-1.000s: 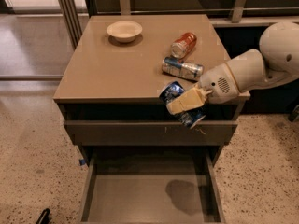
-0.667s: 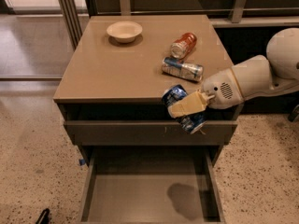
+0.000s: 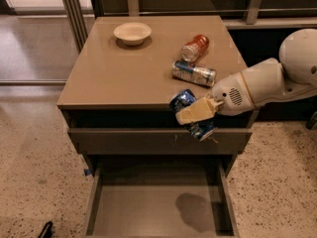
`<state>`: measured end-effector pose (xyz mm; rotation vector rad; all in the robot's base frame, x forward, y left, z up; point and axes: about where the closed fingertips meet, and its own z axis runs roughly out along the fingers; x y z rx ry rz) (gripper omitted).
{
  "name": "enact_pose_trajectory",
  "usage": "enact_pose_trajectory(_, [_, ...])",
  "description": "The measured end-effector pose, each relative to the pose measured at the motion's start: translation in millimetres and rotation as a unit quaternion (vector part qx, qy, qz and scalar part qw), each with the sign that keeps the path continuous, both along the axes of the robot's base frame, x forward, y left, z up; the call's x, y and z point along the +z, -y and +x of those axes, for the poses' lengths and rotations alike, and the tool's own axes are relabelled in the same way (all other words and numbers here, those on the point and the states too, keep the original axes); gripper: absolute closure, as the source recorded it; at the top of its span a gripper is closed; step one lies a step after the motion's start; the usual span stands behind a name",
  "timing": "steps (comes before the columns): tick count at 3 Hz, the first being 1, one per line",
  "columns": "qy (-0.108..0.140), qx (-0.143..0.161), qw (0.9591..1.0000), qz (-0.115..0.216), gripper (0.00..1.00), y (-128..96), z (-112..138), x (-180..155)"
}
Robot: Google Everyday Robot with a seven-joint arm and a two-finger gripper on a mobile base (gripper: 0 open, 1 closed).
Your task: Place pepsi can into middle drawer
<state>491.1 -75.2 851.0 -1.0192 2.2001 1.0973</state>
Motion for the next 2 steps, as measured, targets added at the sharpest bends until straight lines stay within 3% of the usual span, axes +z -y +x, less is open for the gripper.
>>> enact_pose_trajectory(1, [-0.014, -0.049, 0.9987, -0.008, 1.0, 10.2, 1.6, -44.8])
enact_pose_trajectory(2, [-0.051, -0.095, 0.9941, -0.011, 1.0, 25.5, -3.5, -111.6])
